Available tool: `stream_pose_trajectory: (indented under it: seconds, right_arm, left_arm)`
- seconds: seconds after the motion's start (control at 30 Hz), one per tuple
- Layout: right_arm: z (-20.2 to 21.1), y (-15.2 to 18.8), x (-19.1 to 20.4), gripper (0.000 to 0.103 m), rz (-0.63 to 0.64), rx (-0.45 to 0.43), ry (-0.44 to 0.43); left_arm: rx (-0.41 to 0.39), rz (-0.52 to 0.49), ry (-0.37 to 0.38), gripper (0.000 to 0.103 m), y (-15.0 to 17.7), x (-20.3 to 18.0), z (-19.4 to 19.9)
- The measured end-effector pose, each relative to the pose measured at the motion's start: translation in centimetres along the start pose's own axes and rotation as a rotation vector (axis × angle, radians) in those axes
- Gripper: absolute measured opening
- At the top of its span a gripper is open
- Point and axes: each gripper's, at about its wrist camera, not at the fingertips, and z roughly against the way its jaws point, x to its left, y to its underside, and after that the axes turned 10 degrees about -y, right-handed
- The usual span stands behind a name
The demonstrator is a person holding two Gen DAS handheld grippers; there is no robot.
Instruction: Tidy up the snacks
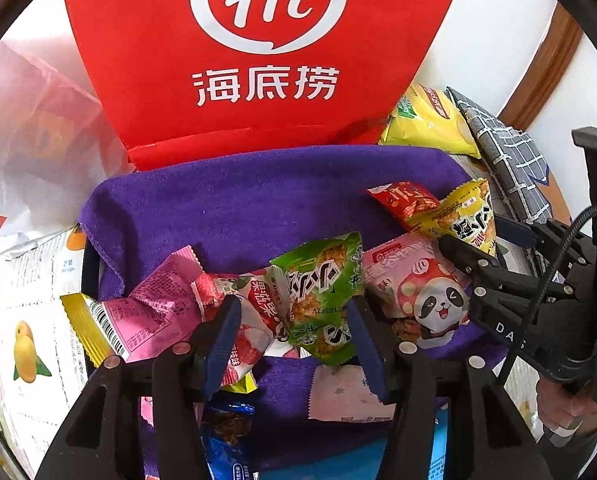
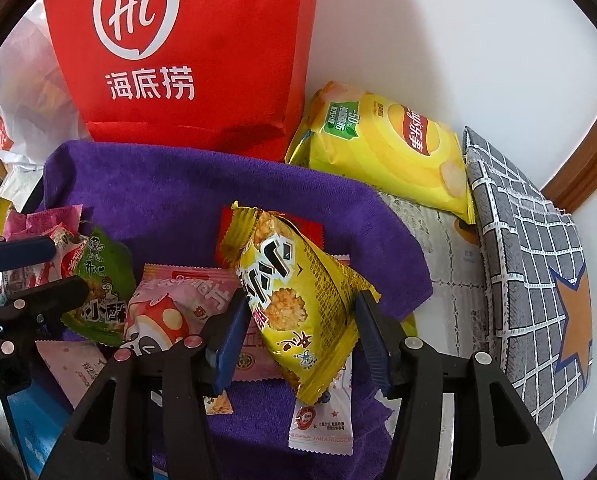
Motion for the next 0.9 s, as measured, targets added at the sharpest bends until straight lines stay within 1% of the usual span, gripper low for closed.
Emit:
stream_pose_trajectory:
  seconds: [0.2, 0.4, 0.43, 0.53, 0.67, 0.73, 0.8, 0.9]
  right_arm:
    - [0.1, 0.0, 0.1, 0.054, -0.003, 0.011, -0.014]
    - [1.0, -0.2, 0.7, 0.054, 0.006, -0.004, 0.006]
    - [1.5, -0.3, 0.8, 0.056, 0.008, -0.018, 0.013]
    - [3.5, -0.5, 1.0, 0.068, 0.008, -0.074, 0.006]
    - [6.3, -0.8, 0.9, 0.079, -0.036, -0.138, -0.057]
    - [7.3, -0.9, 0.9, 0.080, -0.052, -0.152, -0.081]
    - [8.5, -0.8, 1.3, 0.081, -0.062, -0.174, -0.085]
    - [9.9, -0.2, 2.0, 0.081, -0.069, -0.196, -0.081]
  left_arm:
    - [-0.001, 0.009, 0.005, 0.059, -0.1, 0.1, 0.3]
    - [-0.024, 0.022, -0.020, 0.071, -0.2, 0.3, 1.2]
    - [-0.033, 0.025, -0.022, 0.074, -0.3, 0.4, 1.5]
    - [-0.057, 0.048, -0.018, 0.078, -0.5, 1.0, 2.4]
    - [-0.096, 0.068, -0.008, 0.083, -0.5, 1.6, 4.3]
    - [-0.107, 0.075, -0.013, 0.083, -0.5, 1.6, 5.2]
    - [-0.121, 0.075, -0.022, 0.083, -0.4, 1.6, 6.4]
    - [-0.157, 0.071, -0.064, 0.083, 0.0, 1.8, 8.3]
